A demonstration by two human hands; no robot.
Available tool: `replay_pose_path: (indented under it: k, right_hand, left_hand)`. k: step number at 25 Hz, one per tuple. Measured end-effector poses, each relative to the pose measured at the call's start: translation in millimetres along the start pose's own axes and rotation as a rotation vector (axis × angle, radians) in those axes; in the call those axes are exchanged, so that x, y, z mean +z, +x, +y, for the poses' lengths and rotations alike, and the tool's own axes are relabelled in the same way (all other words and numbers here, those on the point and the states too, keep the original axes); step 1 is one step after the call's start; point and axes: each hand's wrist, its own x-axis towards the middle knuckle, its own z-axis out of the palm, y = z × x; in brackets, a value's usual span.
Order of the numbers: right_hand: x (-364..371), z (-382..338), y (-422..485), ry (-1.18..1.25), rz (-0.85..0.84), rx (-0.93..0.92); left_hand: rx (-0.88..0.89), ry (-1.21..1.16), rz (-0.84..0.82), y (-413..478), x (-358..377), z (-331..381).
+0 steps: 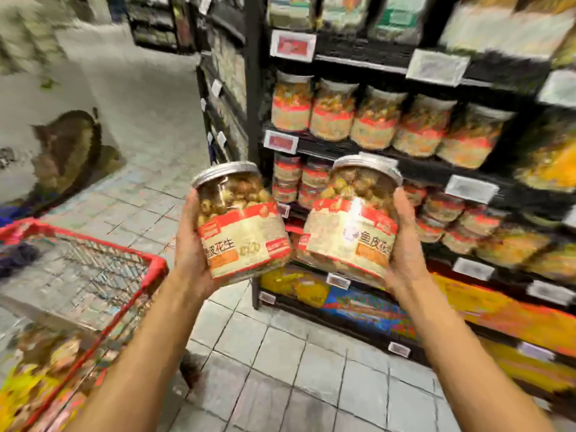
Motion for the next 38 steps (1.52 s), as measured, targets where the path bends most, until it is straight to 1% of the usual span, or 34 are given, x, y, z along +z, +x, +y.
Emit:
replay_pose_path:
  k: [2, 6, 8, 11, 14, 16, 19, 23, 26, 28, 32, 36, 38]
  right_hand:
    - [-26.0, -25.6, -11.1, 0.006, 0.092, -0.071]
    - [-64.0, -60.9, -11.7, 0.05, 0.375, -0.201]
    - [-80.0, -77.6, -7.3, 0.07, 0.423, -0.285]
    - [-99.3, -99.3, -0.4, 0.052, 0.468, -0.364]
    - [-118.2, -117.7, 5.2, 0.033, 0.46, -0.401]
    - [-133.2, -129.3, 8.4, 0.046, 0.446, -0.436]
    - [-156.1, -150.7, 10.6, 0.043, 0.402, -0.446]
    - [-185.4, -183.4, 13.6, 0.034, 0.398, -0.397]
    - [-205.0, -202.3, 18.7, 0.021, 0.403, -0.362]
    - [-214.6, -208.9, 23.8, 0.007, 0.404, -0.329]
    - [-230.0, -212.9, 31.5, -0.015, 0.39, -0.286]
    - [-241.3, -213.3, 35.1, -0.062, 0.331, -0.266]
    - [-243.7, -211.4, 37.1, -0.068, 0.301, -0.262]
  left_hand:
    - [-0.041, 0.031, -0.072, 25.2, 32.0, -19.8]
    - [-0.119, 0.12, -0.168, 76.4, 78.7, -38.6]
    - [-0.137, 0.138, -0.199, 105.9, 100.3, -46.0]
    - [-0.138, 0.177, -0.25, 147.7, 129.6, -58.0]
    - [-0.105, 0.218, -0.336, 180.8, 160.9, -68.4]
    - [-0.053, 0.265, -0.341, 200.6, 185.0, -79.2]
    - [0.035, 0.321, -0.29, 231.4, 211.9, -101.3]
    - [0.147, 0.48, -0.164, 262.3, 227.7, -127.9]
    - [0.308, 0.448, -0.126, 281.8, 236.1, -142.9]
    - [0.378, 0.488, -0.083, 292.1, 238.6, -149.1]
    - [0.396, 0.632, -0.04, 309.7, 240.6, -155.8]
    - [0.407, 0.871, -0.14, 317.8, 244.6, -159.0]
    - [0.389, 0.956, -0.152, 316.9, 245.6, -156.8]
